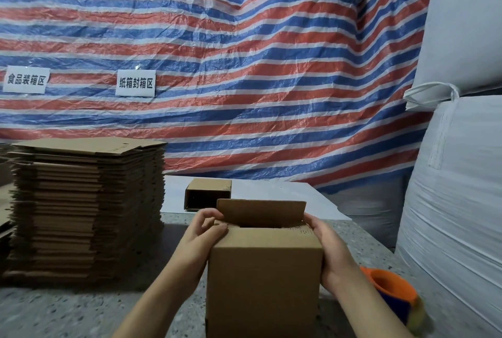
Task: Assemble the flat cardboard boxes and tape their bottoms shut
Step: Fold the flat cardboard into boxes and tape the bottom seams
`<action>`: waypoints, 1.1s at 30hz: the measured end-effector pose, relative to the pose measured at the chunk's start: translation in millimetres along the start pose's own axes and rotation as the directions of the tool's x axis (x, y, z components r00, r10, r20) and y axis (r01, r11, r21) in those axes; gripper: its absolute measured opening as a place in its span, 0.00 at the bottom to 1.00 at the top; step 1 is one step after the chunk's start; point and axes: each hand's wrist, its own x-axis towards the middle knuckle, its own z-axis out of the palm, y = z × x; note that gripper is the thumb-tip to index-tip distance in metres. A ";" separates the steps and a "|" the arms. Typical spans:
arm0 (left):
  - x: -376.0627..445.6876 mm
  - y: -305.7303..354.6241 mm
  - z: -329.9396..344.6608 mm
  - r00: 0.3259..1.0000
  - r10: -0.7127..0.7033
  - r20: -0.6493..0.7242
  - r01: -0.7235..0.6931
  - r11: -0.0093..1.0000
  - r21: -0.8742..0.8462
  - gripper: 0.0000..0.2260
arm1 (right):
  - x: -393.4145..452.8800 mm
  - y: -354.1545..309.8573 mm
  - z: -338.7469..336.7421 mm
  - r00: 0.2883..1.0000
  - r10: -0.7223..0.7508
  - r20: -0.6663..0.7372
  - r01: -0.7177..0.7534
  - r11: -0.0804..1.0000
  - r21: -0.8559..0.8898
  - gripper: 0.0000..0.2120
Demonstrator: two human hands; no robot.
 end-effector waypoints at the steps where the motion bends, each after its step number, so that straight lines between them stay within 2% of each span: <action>1: 0.2 -1.5 1.3 1.000 -0.001 -0.024 0.000 1.000 -0.024 0.08 | 0.6 1.8 -2.6 0.999 -0.006 0.031 0.006 1.000 0.009 0.24; 2: 0.2 -1.9 3.0 0.999 0.003 -0.047 -0.005 0.999 -0.038 0.10 | -1.0 1.7 -2.6 0.997 -0.023 0.067 0.023 1.000 0.000 0.24; 4: 0.5 -1.1 5.8 0.997 0.028 -0.068 -0.032 0.998 -0.058 0.16 | -3.4 0.7 -1.9 0.993 -0.046 0.109 0.052 0.997 -0.054 0.18; 7: 0.5 -1.7 7.9 0.995 0.045 -0.085 -0.052 0.995 -0.089 0.22 | -4.3 0.0 -4.7 0.990 -0.044 0.132 0.058 0.993 -0.105 0.23; 12: -0.5 -1.3 9.4 0.996 0.064 -0.069 -0.067 0.997 -0.037 0.23 | -8.5 -6.3 -0.9 0.987 -0.041 0.156 0.054 0.995 -0.081 0.16; 17: -1.0 2.7 3.5 0.996 0.090 -0.025 -0.089 0.994 0.057 0.28 | -5.7 -5.6 -2.7 0.980 -0.060 0.190 0.071 0.996 -0.054 0.20; 20: -3.2 4.9 0.7 0.996 0.090 -0.001 -0.090 0.995 0.048 0.25 | -3.3 -2.9 -6.3 0.978 -0.087 0.192 0.096 0.995 -0.038 0.22; 23: -4.8 3.4 0.4 0.996 0.073 -0.052 -0.070 0.996 0.064 0.13 | -2.2 2.2 -9.9 0.987 -0.102 0.127 0.103 0.995 -0.003 0.15; 25: -5.0 1.7 2.4 0.994 0.047 -0.097 -0.045 0.999 0.028 0.07 | -1.4 5.8 -11.1 0.994 -0.093 0.065 0.094 0.996 -0.012 0.16; 28: -5.0 0.4 4.6 0.989 0.024 -0.147 -0.021 1.000 0.019 0.05 | -0.2 8.3 -8.2 0.994 -0.107 0.029 0.108 0.993 -0.051 0.19; 33: -7.8 6.9 4.0 0.992 0.023 -0.124 -0.008 0.993 0.115 0.06 | 0.3 8.5 -4.4 0.993 -0.111 0.031 0.113 0.991 -0.068 0.22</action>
